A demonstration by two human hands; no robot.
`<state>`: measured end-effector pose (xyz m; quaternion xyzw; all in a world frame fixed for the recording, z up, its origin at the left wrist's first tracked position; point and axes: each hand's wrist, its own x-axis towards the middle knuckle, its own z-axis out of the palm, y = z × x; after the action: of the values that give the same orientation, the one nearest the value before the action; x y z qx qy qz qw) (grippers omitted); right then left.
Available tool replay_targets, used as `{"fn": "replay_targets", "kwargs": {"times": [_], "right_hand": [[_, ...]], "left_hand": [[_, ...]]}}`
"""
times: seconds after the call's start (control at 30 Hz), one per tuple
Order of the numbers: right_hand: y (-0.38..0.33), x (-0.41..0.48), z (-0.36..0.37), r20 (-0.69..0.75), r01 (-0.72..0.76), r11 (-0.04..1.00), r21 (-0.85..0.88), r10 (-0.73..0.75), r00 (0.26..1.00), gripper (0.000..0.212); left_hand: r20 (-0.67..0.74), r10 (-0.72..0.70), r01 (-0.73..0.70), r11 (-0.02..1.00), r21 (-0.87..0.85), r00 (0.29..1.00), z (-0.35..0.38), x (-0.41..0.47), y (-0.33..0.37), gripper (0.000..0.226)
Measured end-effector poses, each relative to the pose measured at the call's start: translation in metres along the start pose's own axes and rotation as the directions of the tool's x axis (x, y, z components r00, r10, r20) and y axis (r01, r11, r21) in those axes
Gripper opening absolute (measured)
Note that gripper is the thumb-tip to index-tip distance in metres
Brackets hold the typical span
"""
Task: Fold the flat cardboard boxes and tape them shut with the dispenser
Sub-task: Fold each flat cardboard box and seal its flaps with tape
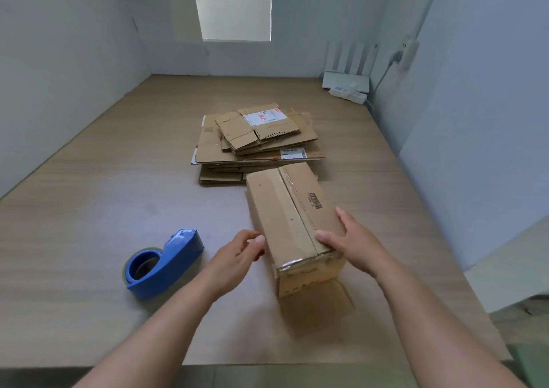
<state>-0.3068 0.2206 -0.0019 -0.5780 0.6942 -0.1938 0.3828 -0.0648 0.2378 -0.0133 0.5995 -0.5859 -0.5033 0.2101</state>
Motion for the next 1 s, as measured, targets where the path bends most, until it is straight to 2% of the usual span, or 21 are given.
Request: {"fn": "replay_targets", "kwargs": {"times": [0.07, 0.13, 0.2, 0.27, 0.33, 0.4, 0.47, 0.57, 0.63, 0.7, 0.73, 0.8, 0.87, 0.93, 1.0], "right_hand": [[0.012, 0.0, -0.02, 0.109, 0.019, 0.994, -0.104, -0.008, 0.994, 0.087], [0.02, 0.001, -0.035, 0.188, 0.041, 0.99, -0.132, -0.015, 0.982, 0.087], [0.027, 0.002, -0.044, 0.25, 0.049, 0.993, -0.108, -0.021, 0.968, 0.086], [0.03, 0.003, -0.05, 0.292, 0.048, 0.995, -0.086, -0.021, 0.956, 0.086], [0.032, 0.002, -0.053, 0.28, 0.045, 0.997, -0.067, -0.025, 0.96, 0.084], [0.034, 0.004, -0.056, 0.149, 0.043, 0.991, -0.124, -0.024, 0.989, 0.082], [0.036, 0.005, -0.058, -0.098, 0.01, 0.962, -0.274, -0.039, 0.994, 0.077], [0.039, -0.002, -0.053, -0.462, -0.06, 0.929, -0.365, -0.125, 0.878, 0.057], [0.038, -0.01, -0.045, -0.566, -0.1, 0.943, -0.319, -0.105, 0.818, 0.039], [0.035, -0.015, -0.033, -0.493, -0.17, 0.949, -0.266, 0.018, 0.87, 0.043], [0.033, -0.015, -0.025, -0.412, -0.191, 0.949, -0.252, 0.073, 0.908, 0.051], [0.028, -0.011, -0.007, -0.248, -0.162, 0.973, -0.167, 0.117, 0.962, 0.064], [0.024, -0.007, 0.015, -0.129, -0.118, 0.993, 0.004, 0.117, 0.985, 0.077], [0.02, -0.001, 0.03, -0.064, -0.099, 0.985, 0.141, 0.109, 0.992, 0.089], [0.018, 0.007, 0.033, -0.013, -0.094, 0.974, 0.204, 0.099, 0.995, 0.094]], "left_hand": [[-0.122, 0.019, -0.019, 1.0, 0.003, 0.992, 0.001, 0.007, 0.007, 0.046], [-0.229, 0.029, -0.02, 0.999, 0.038, 0.973, -0.001, 0.019, 0.013, 0.063], [-0.243, -0.001, 0.025, 0.995, 0.099, 0.97, 0.0, 0.031, 0.017, 0.077], [-0.239, -0.047, 0.084, 0.986, 0.146, 0.97, 0.005, 0.04, 0.018, 0.081], [-0.274, -0.088, 0.126, 0.984, 0.126, 0.958, 0.012, 0.042, 0.02, 0.074], [-0.321, -0.148, 0.191, 0.976, 0.108, 0.935, 0.017, 0.041, 0.026, 0.07], [-0.367, -0.209, 0.273, 0.953, 0.132, 0.906, 0.024, 0.04, 0.034, 0.072], [-0.418, -0.291, 0.388, 0.907, 0.165, 0.86, 0.044, 0.037, 0.042, 0.081], [-0.371, -0.42, 0.432, 0.9, -0.056, 0.828, 0.058, 0.034, 0.044, 0.084], [-0.225, -0.501, 0.411, 0.842, -0.35, 0.836, 0.068, 0.029, 0.047, 0.083], [-0.162, -0.504, 0.405, 0.814, -0.416, 0.848, 0.072, 0.027, 0.047, 0.079], [-0.057, -0.491, 0.417, 0.789, -0.451, 0.869, 0.08, 0.02, 0.049, 0.063], [0.013, -0.476, 0.427, 0.776, -0.465, 0.879, 0.084, 0.016, 0.048, 0.054], [-0.018, -0.469, 0.403, 0.778, -0.482, 0.883, 0.078, 0.015, 0.043, 0.066], [-0.183, -0.451, 0.341, 0.836, -0.43, 0.874, 0.059, 0.014, 0.036, 0.089]]}}
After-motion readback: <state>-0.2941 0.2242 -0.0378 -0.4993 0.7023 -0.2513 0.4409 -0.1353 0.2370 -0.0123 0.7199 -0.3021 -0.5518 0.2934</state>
